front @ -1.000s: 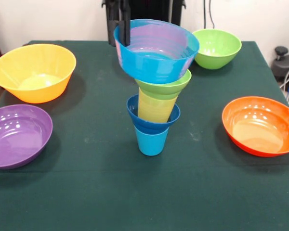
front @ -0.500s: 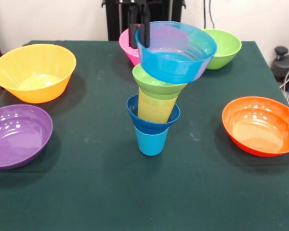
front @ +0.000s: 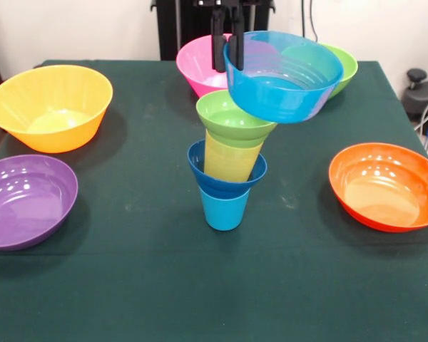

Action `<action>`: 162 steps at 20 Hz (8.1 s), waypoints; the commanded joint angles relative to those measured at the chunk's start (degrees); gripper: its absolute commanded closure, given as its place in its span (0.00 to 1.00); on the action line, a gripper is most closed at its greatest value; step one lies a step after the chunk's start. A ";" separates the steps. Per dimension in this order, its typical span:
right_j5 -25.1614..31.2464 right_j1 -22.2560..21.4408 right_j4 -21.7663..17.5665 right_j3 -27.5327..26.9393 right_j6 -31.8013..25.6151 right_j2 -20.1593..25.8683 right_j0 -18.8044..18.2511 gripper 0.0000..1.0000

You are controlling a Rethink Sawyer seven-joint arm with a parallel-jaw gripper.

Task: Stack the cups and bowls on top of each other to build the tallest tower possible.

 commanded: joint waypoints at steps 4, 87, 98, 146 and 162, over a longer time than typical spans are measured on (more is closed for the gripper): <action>-3.03 -0.49 -0.01 7.39 4.25 -0.60 0.70 1.00; -12.64 2.04 -2.24 10.94 2.81 2.19 -3.19 1.00; -14.44 2.61 -2.98 11.51 1.76 2.66 -4.15 1.00; -20.96 1.72 -5.40 17.74 1.67 2.84 -7.09 1.00; -21.35 2.63 -6.14 17.56 0.20 3.67 -8.80 1.00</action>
